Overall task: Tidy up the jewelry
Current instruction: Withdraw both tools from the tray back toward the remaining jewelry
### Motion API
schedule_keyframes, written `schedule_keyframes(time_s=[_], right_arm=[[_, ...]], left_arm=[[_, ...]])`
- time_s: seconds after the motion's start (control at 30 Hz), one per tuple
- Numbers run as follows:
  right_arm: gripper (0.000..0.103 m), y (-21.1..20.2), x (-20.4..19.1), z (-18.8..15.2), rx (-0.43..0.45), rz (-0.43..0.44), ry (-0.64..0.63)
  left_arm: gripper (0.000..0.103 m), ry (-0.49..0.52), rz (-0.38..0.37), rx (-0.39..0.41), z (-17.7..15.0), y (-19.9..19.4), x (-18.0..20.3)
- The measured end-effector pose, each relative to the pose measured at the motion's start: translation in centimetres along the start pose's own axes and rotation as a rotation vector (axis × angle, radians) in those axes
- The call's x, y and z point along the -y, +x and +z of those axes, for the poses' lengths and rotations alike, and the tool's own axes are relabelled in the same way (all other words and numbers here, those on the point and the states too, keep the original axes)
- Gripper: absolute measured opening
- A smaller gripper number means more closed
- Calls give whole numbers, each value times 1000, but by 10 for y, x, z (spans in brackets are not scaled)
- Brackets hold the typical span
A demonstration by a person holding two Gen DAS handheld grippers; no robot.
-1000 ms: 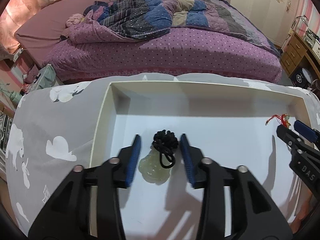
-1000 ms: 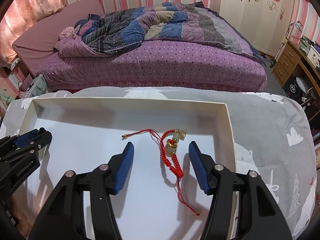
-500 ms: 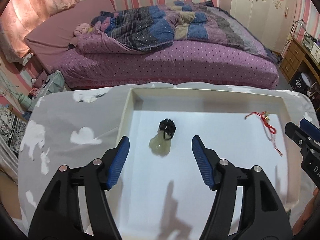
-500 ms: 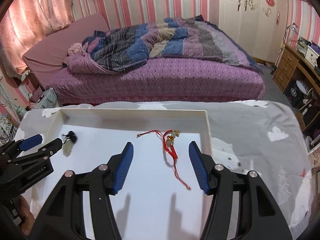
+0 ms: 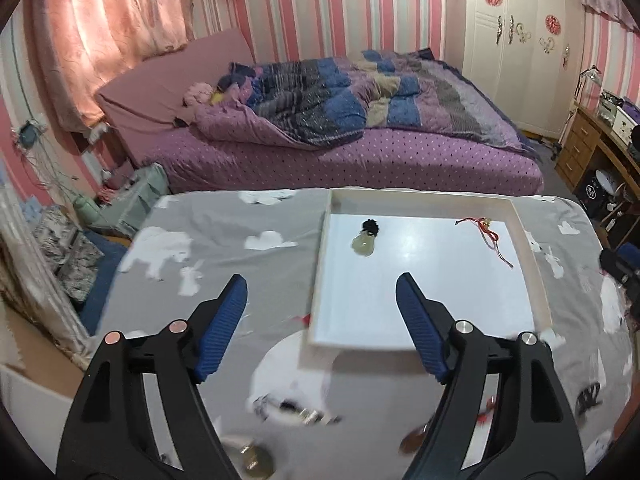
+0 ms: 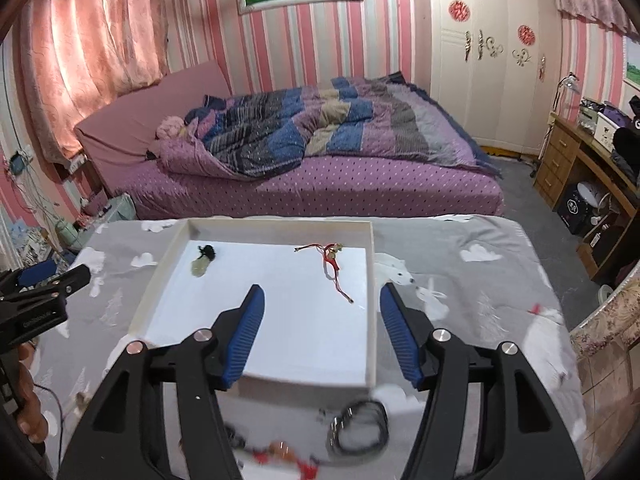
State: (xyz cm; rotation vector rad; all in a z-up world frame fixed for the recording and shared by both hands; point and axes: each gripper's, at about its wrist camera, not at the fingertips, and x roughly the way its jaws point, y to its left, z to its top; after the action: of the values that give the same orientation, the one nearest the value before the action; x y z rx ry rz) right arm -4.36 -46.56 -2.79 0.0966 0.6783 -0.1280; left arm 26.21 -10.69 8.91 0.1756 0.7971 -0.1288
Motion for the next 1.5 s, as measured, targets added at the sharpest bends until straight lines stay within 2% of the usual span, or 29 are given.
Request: schedule_keyframes(time_s=[0.13,0.2,0.5,0.53,0.57,0.67,0.8,1.0,1.27,1.43,1.5], right_arm=[[62,-53,6,-3,41,-4,-1],[66,-75,5,-3,60,-9,0],[68,-167,0,-11,120,-45,-22],[69,-178,-3,-14,122,-45,-27],[74,-187,-5,-19,127,-44,-34],[82,-204,-11,-35,140,-48,-59],[84,-204,-11,-71,110,-17,-64],[84,-185,9,-116,87,5,-27],[84,-147,43,-162,45,-91,26],[84,-131,53,-177,24,-136,31],[84,-130,54,-182,26,-167,11]], left_arm=[[82,6,30,58,-11,-52,-20],[84,-10,36,81,-17,-79,-32],[95,-38,30,152,-38,-168,-57],[98,-39,27,156,-43,-176,-59],[100,-37,25,163,-50,-186,-62],[100,-35,6,173,-74,-203,-70],[100,-47,-25,136,-108,-201,-84],[100,-29,54,174,-154,-182,-91],[100,-26,63,151,-189,-147,-104],[100,-2,111,156,-201,-127,-112],[100,-8,101,134,-204,-118,-115]])
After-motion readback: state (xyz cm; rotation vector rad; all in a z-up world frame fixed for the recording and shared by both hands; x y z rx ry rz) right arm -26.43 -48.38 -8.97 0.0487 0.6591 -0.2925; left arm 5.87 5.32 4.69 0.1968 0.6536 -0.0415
